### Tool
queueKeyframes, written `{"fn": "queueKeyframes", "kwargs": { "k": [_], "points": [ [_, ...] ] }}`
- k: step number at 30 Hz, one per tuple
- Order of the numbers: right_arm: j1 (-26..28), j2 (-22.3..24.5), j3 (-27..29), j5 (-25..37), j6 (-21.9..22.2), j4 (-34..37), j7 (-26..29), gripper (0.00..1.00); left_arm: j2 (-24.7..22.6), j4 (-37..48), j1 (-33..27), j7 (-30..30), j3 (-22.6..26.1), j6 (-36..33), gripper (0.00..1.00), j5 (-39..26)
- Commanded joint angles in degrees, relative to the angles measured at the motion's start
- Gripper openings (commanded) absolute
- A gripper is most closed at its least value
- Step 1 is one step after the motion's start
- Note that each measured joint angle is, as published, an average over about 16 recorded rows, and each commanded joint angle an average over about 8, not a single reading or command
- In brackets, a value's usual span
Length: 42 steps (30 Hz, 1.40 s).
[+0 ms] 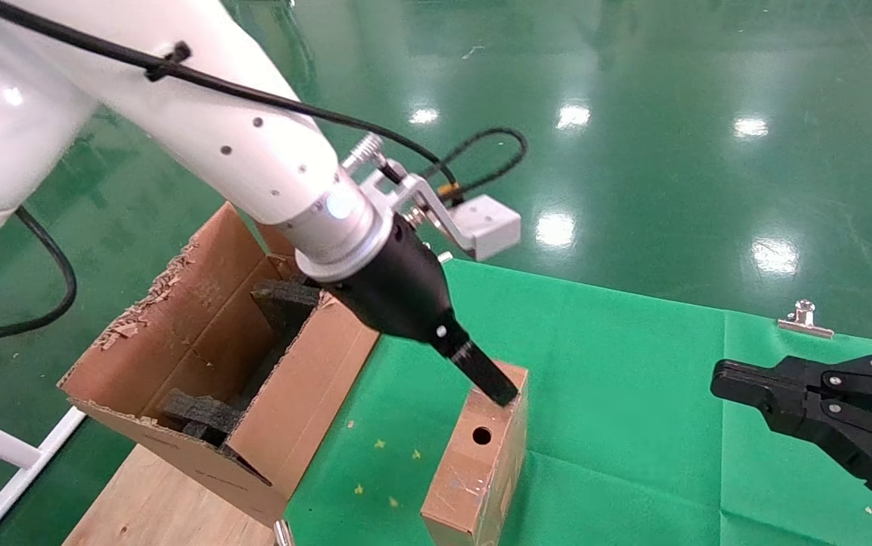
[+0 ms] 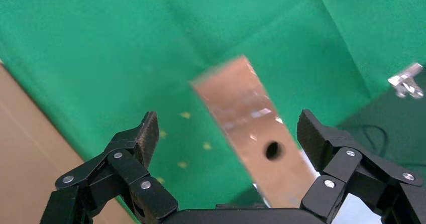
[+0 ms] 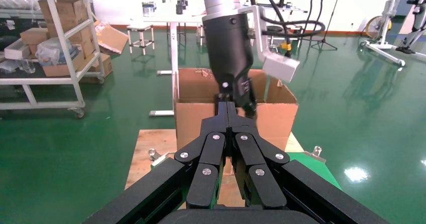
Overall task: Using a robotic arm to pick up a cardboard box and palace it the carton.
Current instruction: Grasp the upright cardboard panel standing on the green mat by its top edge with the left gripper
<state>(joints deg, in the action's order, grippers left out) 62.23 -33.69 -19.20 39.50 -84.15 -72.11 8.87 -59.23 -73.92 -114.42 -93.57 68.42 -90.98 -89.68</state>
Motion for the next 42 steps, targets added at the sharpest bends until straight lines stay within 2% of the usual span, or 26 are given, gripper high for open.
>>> {"fn": "queueKeyframes", "kwargs": {
  "k": [1, 6, 11, 21, 33, 34, 37, 38, 39, 41, 42],
  "points": [
    [0.0, 0.0, 0.0, 0.0, 0.0, 0.0, 0.0, 0.00, -0.7, 0.2, -1.2, -2.4, 2.9, 0.1, 1.00, 2.0],
    [0.0, 0.0, 0.0, 0.0, 0.0, 0.0, 0.0, 0.00, -2.2, 0.7, -2.3, -4.8, 7.4, 0.6, 1.00, 3.9],
    [0.0, 0.0, 0.0, 0.0, 0.0, 0.0, 0.0, 0.00, -3.6, 0.6, -2.1, -6.3, 9.9, 1.6, 1.00, 4.1],
    [0.0, 0.0, 0.0, 0.0, 0.0, 0.0, 0.0, 0.00, -6.7, 0.9, -0.8, -8.6, 12.4, 3.0, 1.00, 2.6],
    [0.0, 0.0, 0.0, 0.0, 0.0, 0.0, 0.0, 0.00, -8.0, 2.4, 0.2, -7.7, 13.6, 4.0, 1.00, 1.3],
    [0.0, 0.0, 0.0, 0.0, 0.0, 0.0, 0.0, 0.04, -8.1, 2.6, 0.2, -7.6, 13.7, 4.0, 1.00, 1.2],
    [0.0, 0.0, 0.0, 0.0, 0.0, 0.0, 0.0, 0.40, -8.4, 2.9, 0.3, -7.5, 14.0, 4.0, 1.00, 1.0],
    [0.0, 0.0, 0.0, 0.0, 0.0, 0.0, 0.0, 0.53, -8.4, 2.9, 0.3, -7.4, 14.0, 4.1, 0.96, 1.0],
    [0.0, 0.0, 0.0, 0.0, 0.0, 0.0, 0.0, 0.65, -8.5, 3.0, 0.4, -7.4, 14.1, 4.1, 0.87, 1.0],
    [0.0, 0.0, 0.0, 0.0, 0.0, 0.0, 0.0, 0.90, -8.5, 3.0, 0.4, -7.4, 14.1, 4.1, 0.63, 1.0],
    [0.0, 0.0, 0.0, 0.0, 0.0, 0.0, 0.0, 0.99, -8.5, 3.0, 0.4, -7.4, 14.1, 4.1, 0.51, 1.0]
  ]
}}
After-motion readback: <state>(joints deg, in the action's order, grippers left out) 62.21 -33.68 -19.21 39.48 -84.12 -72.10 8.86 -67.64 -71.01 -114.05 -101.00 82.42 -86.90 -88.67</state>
